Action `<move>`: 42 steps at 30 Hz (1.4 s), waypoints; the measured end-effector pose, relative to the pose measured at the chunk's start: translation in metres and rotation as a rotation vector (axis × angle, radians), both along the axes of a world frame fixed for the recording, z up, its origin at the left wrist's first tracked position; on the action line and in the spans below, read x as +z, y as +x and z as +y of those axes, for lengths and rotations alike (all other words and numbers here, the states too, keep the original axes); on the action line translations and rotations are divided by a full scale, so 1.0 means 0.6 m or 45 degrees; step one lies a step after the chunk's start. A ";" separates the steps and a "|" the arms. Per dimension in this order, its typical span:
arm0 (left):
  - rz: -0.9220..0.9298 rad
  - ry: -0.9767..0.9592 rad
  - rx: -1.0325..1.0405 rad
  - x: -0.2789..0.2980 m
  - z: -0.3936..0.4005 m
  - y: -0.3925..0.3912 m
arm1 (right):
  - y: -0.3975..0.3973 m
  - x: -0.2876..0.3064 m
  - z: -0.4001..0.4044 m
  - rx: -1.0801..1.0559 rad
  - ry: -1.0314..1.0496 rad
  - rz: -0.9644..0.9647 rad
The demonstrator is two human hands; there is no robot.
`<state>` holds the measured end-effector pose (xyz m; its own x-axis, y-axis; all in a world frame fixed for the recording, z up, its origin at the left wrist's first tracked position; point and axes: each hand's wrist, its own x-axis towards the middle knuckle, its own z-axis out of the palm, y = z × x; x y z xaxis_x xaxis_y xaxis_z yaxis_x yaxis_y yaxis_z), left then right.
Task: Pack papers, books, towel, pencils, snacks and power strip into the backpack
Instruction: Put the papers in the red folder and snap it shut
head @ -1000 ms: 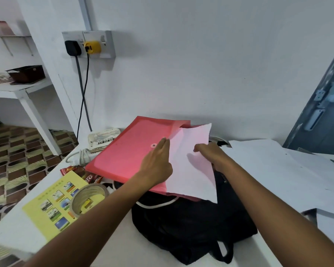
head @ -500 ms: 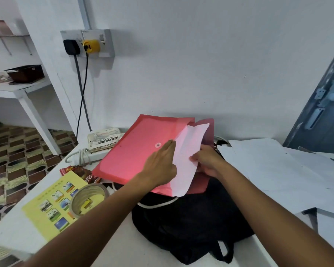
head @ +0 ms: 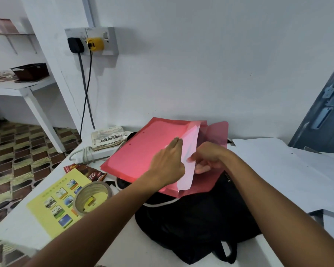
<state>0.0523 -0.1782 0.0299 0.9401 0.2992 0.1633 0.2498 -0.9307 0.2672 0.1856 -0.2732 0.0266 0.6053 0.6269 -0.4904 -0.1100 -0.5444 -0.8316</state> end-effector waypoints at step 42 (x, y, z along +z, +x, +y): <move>0.027 0.113 -0.016 -0.064 -0.047 0.061 | 0.008 0.019 -0.117 -0.764 0.600 -0.932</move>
